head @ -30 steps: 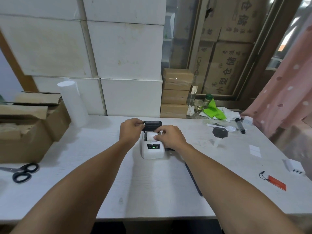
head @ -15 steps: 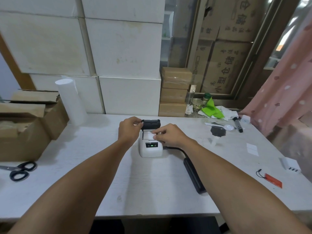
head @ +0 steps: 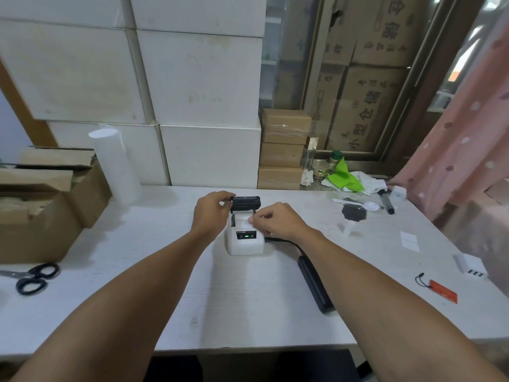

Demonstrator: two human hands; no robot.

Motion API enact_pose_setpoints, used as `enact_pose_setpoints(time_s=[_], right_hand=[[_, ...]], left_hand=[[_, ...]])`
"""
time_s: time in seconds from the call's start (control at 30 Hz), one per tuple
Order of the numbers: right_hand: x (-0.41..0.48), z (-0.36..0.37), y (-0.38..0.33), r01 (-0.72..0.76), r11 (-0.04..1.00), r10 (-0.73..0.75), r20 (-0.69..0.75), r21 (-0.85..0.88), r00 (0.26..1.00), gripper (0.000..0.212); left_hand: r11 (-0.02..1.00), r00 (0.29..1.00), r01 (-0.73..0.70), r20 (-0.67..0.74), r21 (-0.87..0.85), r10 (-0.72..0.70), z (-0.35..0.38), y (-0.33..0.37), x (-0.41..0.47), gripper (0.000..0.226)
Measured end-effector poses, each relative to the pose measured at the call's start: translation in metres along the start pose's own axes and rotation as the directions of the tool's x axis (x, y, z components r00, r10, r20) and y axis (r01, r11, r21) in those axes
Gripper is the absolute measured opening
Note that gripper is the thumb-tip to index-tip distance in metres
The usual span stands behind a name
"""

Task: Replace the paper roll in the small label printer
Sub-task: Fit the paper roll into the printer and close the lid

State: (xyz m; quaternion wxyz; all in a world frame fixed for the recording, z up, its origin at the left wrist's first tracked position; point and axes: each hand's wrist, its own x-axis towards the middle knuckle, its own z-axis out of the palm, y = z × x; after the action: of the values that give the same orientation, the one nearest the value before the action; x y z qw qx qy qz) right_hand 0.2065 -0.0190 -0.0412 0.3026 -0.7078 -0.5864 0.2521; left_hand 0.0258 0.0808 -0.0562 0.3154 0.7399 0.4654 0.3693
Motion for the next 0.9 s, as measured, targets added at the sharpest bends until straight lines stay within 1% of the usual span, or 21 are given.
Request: enact_pose_setpoints(time_s=[0.03, 0.17, 0.23, 0.3, 0.43, 0.5, 0.6, 0.67, 0.8, 0.9], right_hand=[[0.000, 0.001, 0.001, -0.009, 1.000, 0.009, -0.016, -0.021, 1.000, 0.027], [-0.001, 0.006, 0.004, -0.041, 0.999, 0.040, -0.050, -0.019, 0.998, 0.015], [-0.002, 0.009, 0.003, -0.056, 0.998, 0.054, -0.086, -0.019, 0.995, 0.018], [-0.004, 0.011, 0.000, -0.074, 0.997, 0.068, -0.137, -0.038, 0.988, 0.024], [-0.009, 0.009, -0.006, -0.120, 0.973, 0.076, -0.219, -0.199, 0.973, 0.048], [-0.010, 0.008, -0.006, -0.109, 0.964, 0.059, -0.208, -0.241, 0.976, 0.055], [-0.010, 0.008, -0.004, -0.073, 0.974, 0.035, -0.175, -0.216, 0.984, 0.063], [-0.010, 0.006, -0.002, -0.046, 0.979, 0.015, -0.156, -0.199, 0.988, 0.062], [-0.010, 0.007, 0.000, 0.023, 0.973, -0.053, -0.124, -0.231, 0.991, 0.047], [-0.009, 0.009, 0.001, 0.028, 0.979, -0.053, -0.122, -0.200, 0.991, 0.043]], left_hand=[[1.000, 1.000, 0.002, -0.002, -0.005, -0.002, 0.000, 0.000, 0.000, 0.028], [1.000, 1.000, -0.007, -0.005, -0.004, 0.007, 0.000, 0.003, -0.004, 0.029], [1.000, 1.000, 0.002, 0.006, -0.008, -0.002, -0.002, 0.006, -0.007, 0.029], [0.999, 1.000, 0.018, 0.017, -0.027, -0.017, -0.004, 0.007, -0.011, 0.031], [0.997, 1.000, 0.015, 0.015, -0.079, -0.014, -0.007, 0.010, -0.017, 0.030], [0.997, 1.000, -0.001, 0.009, -0.083, 0.001, -0.008, 0.011, -0.021, 0.026], [0.998, 1.000, -0.016, 0.010, -0.067, 0.017, -0.007, 0.010, -0.025, 0.022], [0.999, 0.999, -0.034, 0.023, -0.021, 0.035, -0.005, 0.009, -0.026, 0.019], [0.995, 0.996, -0.078, 0.051, 0.066, 0.074, -0.007, 0.006, -0.028, 0.016], [0.993, 0.995, -0.084, 0.058, 0.087, 0.079, -0.007, 0.004, -0.027, 0.015]])
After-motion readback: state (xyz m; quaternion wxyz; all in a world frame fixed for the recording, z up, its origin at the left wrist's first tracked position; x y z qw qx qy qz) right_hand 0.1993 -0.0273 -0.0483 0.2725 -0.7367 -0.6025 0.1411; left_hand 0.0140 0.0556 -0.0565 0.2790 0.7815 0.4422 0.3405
